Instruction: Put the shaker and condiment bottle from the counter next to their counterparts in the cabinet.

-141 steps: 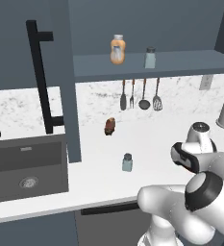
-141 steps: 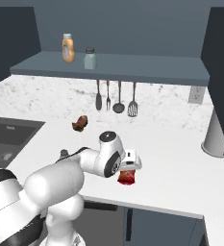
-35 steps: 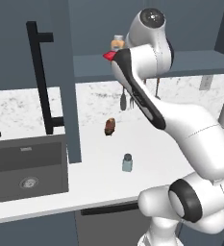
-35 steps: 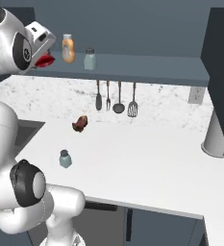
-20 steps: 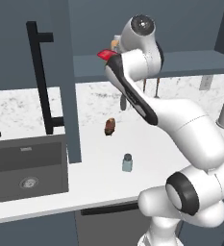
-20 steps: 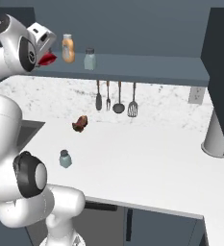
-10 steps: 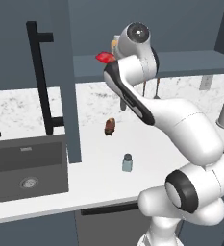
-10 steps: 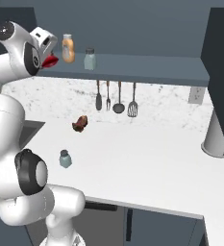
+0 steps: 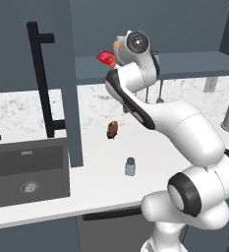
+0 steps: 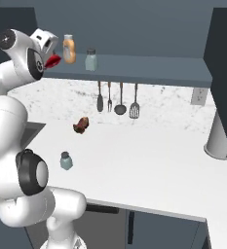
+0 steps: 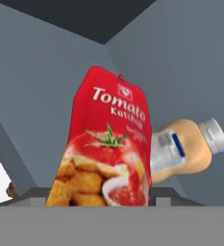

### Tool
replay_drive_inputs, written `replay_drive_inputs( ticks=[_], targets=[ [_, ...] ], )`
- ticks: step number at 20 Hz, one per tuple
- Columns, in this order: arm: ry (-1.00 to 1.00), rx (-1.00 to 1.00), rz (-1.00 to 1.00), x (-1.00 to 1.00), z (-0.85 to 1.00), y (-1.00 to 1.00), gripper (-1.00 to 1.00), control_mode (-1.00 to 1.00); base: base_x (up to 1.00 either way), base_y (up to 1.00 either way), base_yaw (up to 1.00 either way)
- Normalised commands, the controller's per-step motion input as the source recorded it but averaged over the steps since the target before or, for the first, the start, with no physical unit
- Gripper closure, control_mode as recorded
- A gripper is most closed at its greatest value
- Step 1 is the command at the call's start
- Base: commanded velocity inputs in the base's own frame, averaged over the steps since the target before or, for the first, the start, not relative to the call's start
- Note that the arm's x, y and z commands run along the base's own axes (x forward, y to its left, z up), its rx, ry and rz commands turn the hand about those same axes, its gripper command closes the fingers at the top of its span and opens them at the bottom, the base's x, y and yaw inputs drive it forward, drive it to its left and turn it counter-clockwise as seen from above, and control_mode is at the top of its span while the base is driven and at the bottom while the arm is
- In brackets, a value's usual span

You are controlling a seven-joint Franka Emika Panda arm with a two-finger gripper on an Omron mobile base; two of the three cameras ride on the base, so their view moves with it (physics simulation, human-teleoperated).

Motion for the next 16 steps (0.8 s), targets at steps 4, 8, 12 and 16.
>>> replay_drive_inputs(
  ticks=[4,8,12,16],
  targets=[
    [-0.06,-0.02,0.0,0.14,-0.04,0.0,1.0,-1.0,0.0,0.0,0.0],
    [-0.04,0.0,0.0,0.12,0.0,0.0,1.0,-1.0,0.0,0.0,0.0],
    [-0.02,0.0,0.0,0.16,0.0,0.0,1.0,-1.0,0.0,0.0,0.0],
    [-0.02,0.0,0.0,0.13,0.0,0.0,1.0,-1.0,0.0,0.0,0.0]
  ],
)
